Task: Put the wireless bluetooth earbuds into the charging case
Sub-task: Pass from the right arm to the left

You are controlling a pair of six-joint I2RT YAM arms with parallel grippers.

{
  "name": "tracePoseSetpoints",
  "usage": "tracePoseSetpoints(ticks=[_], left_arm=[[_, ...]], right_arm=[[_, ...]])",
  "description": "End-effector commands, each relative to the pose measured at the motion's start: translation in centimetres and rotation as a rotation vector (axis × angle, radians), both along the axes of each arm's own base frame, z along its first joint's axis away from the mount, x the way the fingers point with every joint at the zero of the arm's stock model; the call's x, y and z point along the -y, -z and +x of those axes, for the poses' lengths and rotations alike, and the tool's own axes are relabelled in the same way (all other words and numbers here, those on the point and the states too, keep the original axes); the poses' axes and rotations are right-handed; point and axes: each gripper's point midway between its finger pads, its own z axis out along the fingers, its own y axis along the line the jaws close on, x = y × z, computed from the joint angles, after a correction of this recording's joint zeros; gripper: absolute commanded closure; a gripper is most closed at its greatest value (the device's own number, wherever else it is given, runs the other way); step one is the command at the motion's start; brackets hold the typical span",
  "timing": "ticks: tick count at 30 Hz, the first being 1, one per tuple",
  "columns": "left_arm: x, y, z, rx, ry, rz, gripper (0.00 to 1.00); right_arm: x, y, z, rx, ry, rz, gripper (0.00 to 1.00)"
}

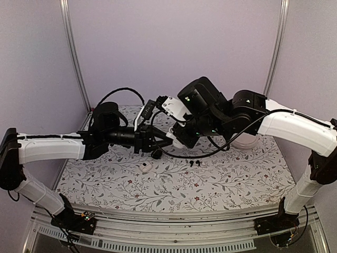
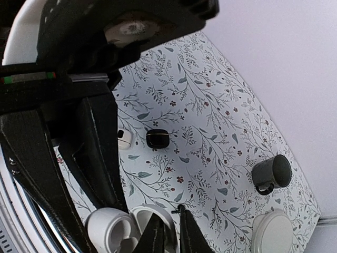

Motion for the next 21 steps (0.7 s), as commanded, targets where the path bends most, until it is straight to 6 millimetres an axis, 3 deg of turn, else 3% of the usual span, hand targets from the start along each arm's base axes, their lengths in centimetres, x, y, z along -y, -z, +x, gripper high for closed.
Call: tracePoseSetpoints(ticks=[1,5,11,21], left_arm=[[-0.5,-2.5,-3.1,0.141,0.070,-0.105,1.00],[-1.2,-3.5,-3.9,0.217,0.052,-0.172,1.00],[-2.5,-4.8,-5.0,0.333,0.007,-0.268,1.00],[-2.9,-5.5,-4.1,0.437,-0.144,-0.288,1.00]], right_arm=[[-0.6,-2.9,-0.7,-0.061,-0.085,0.186,0.83],[-0.9,-3.8,-1.4,-0.111,-0.141,0.263,0.74],[-0.8,-4.7,-1.5,-0.142,-0.153,0.331,0.69],[-1.2,-7.8,-2.6,-0.251,-0.257,0.538,0.55]])
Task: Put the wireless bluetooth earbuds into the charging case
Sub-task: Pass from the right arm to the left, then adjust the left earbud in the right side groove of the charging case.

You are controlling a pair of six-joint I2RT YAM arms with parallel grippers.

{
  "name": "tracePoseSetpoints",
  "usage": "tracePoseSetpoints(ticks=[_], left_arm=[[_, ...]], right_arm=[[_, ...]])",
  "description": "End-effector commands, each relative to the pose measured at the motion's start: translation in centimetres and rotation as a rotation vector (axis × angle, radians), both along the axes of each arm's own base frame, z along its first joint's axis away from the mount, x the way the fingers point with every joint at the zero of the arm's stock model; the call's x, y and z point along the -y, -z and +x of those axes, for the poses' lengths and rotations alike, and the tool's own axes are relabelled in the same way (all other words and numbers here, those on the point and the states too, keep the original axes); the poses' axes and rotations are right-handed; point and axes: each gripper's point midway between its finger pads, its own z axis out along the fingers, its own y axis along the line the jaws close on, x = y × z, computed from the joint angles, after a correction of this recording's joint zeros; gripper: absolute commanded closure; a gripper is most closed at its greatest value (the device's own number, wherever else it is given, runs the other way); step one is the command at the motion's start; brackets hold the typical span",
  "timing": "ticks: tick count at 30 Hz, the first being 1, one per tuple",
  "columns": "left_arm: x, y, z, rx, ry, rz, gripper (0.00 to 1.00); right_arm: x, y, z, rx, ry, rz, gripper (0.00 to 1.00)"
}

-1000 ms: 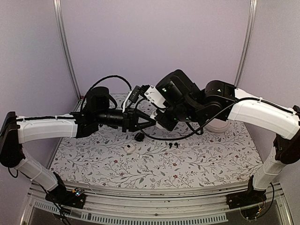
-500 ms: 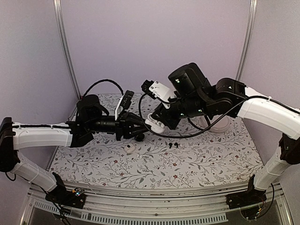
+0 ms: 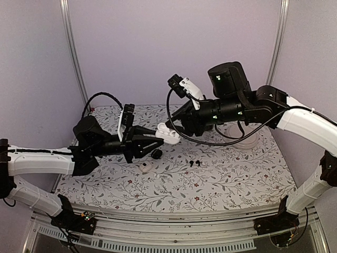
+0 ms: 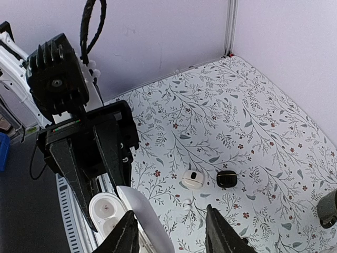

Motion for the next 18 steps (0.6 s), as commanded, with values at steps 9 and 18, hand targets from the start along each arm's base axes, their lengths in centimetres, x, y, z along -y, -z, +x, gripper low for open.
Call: tracePoseSetpoints(ticks=[9,18], left_arm=[[-0.9,-2.3,-0.2,0.128,-0.110,-0.101,1.00],[-2.0,-3.2,0.4,0.230,-0.219,-0.122,1.00]], right_arm=[[0.5,-4.2,-0.1,-0.037,-0.001,0.182,0.50],[2.4,-4.6,-1.4,-0.124,0.017,0.232,0.62]])
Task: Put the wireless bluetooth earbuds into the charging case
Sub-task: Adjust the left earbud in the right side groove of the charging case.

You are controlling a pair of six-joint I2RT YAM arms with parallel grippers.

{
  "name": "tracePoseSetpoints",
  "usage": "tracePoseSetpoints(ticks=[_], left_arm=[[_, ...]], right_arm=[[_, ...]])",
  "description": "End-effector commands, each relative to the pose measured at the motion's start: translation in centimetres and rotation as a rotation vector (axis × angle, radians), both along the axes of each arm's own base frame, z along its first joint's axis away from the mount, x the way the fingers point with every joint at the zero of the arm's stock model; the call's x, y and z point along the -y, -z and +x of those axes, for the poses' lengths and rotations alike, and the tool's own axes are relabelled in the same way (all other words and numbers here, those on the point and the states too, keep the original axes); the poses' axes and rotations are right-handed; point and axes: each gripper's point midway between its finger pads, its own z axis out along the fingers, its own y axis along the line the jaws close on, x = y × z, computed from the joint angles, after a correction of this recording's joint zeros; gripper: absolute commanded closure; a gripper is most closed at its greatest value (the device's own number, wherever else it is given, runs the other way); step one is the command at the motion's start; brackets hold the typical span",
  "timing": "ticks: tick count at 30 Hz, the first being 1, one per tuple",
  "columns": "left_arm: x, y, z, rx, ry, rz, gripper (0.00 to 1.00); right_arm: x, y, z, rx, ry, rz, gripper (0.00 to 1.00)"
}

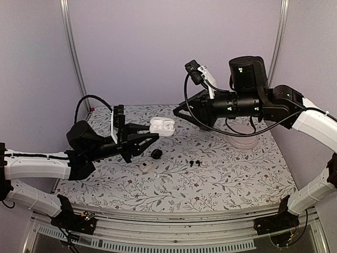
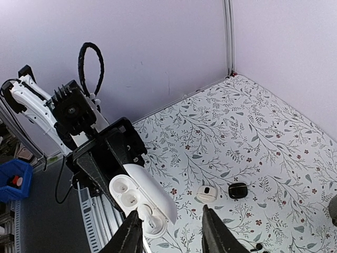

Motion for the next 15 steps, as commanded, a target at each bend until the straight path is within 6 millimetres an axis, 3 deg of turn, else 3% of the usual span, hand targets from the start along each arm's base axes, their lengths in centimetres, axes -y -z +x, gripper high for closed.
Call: tracePoseSetpoints(ticks=[1,4,15], left_arm=[[-0.6,-1.7,-0.2,0.103,-0.063,-0.042,1.00],[-0.6,-1.8,-0.1,0.136,-0.092,-0.038,1.00],[-0.3,-1.8,0.1,0.167,-0.106,-0.012,1.00]], right_arm=[[0.6,-0.2,-0.9,-0.069,-0.008,0.053,0.65],[0.6,0.5,-1.4,-0.114,-0.010,0.069,0.69],[-0.1,-0.1,-1.7,-0.147,0.032,0.129,0.77]])
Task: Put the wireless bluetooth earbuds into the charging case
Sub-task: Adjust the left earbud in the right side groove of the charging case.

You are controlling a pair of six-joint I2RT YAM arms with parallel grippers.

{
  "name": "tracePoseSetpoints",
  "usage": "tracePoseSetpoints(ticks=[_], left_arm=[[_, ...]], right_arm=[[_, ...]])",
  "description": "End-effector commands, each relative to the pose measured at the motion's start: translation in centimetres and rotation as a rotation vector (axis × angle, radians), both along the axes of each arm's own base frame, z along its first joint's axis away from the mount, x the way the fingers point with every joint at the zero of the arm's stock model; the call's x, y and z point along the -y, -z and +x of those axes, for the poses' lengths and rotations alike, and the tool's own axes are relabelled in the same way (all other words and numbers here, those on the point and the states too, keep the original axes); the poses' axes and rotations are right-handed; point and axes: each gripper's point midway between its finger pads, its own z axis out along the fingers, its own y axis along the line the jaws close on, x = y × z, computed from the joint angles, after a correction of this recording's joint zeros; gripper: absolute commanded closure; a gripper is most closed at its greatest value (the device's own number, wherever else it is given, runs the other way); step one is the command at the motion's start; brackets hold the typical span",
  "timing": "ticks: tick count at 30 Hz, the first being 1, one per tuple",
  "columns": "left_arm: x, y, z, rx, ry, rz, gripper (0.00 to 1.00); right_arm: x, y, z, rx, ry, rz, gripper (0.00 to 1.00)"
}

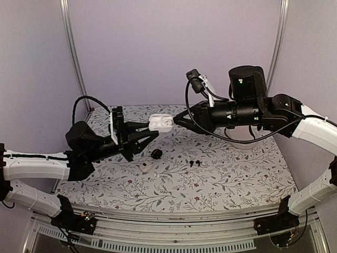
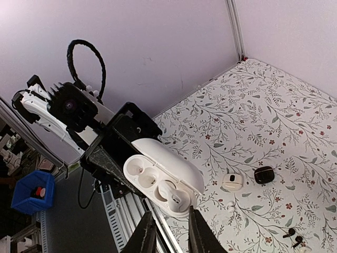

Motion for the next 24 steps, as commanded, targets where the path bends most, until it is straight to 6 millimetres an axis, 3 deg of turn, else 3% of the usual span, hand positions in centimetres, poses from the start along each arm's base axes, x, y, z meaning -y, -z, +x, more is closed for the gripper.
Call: tracePoseSetpoints(ticks=[1,9,20,24], left_arm=[[0.0,-1.0,-0.6,0.033,0.001,-0.013,1.00],[0.2,-1.2,-0.8,0.033,0.011,-0.016,1.00],[0.2,-1.2,-0.9,0.034,0.018,-0.016,1.00],[0.1,-1.5,-1.0,0.037,0.017,-0.023,1.00]], right_arm=[[0.0,-1.7,0.2,-0.006,0.036,0.071,0.78],[-1.0,-0.6,1.2,-0.081,0.082,0.061,0.86],[-1.0,-0.9,1.4,-0.095,0.099,0.080,0.84],[-1.3,-0.2,1.3,-0.102,0.088,0.060,0.84]])
